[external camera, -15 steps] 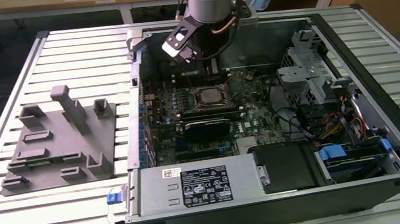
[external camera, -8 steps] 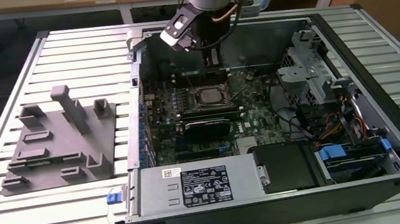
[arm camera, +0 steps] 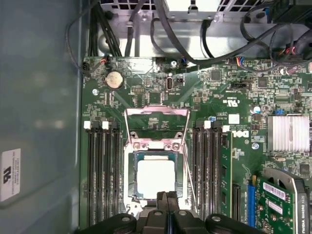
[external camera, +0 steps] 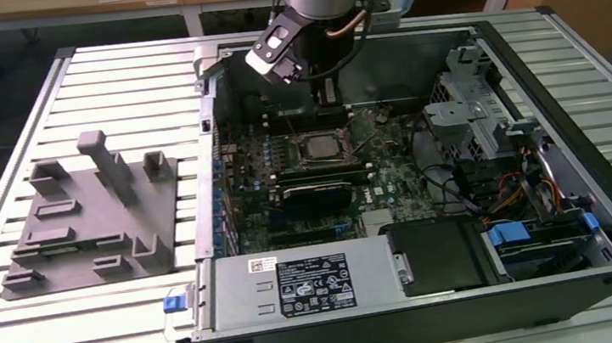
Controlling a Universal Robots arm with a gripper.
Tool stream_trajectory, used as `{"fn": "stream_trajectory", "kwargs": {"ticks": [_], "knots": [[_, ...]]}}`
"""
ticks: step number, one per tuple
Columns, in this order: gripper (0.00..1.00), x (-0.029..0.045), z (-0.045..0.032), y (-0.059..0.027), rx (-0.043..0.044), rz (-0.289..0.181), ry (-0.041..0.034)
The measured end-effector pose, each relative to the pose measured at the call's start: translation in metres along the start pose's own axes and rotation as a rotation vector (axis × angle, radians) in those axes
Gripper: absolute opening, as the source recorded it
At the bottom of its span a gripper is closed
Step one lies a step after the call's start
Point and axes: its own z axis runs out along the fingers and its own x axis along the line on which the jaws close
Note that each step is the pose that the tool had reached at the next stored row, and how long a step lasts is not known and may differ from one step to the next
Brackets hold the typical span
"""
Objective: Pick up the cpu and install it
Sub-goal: 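Close the cpu cover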
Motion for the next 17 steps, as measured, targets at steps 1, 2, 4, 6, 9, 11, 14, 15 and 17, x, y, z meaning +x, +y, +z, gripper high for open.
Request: {"fn": "stream_trajectory", "kwargs": {"ticks": [1, 2, 4, 6, 9, 11, 14, 15, 17], "knots": [[0.11, -0.0002, 0.0000, 0.0000, 0.0000, 0.000, 0.0049], [0.11, -0.0002, 0.0000, 0.0002, 0.0001, 0.000, 0.0128], [0.11, -0.0002, 0.0000, 0.0017, 0.0003, -0.001, 0.0323], [0.11, -0.0002, 0.0001, 0.0030, 0.0003, -0.002, 0.0385], [0.11, -0.0002, 0.0001, 0.0060, 0.0004, -0.002, 0.0386], [0.11, -0.0002, 0.0002, 0.0085, 0.0006, -0.003, 0.0386], [0.11, -0.0002, 0.0002, 0.0107, 0.0005, -0.004, 0.0386], [0.11, -0.0002, 0.0002, 0.0118, 0.0006, -0.004, 0.0386], [0.11, -0.0002, 0.0003, 0.0140, 0.0005, -0.004, 0.0387]]}}
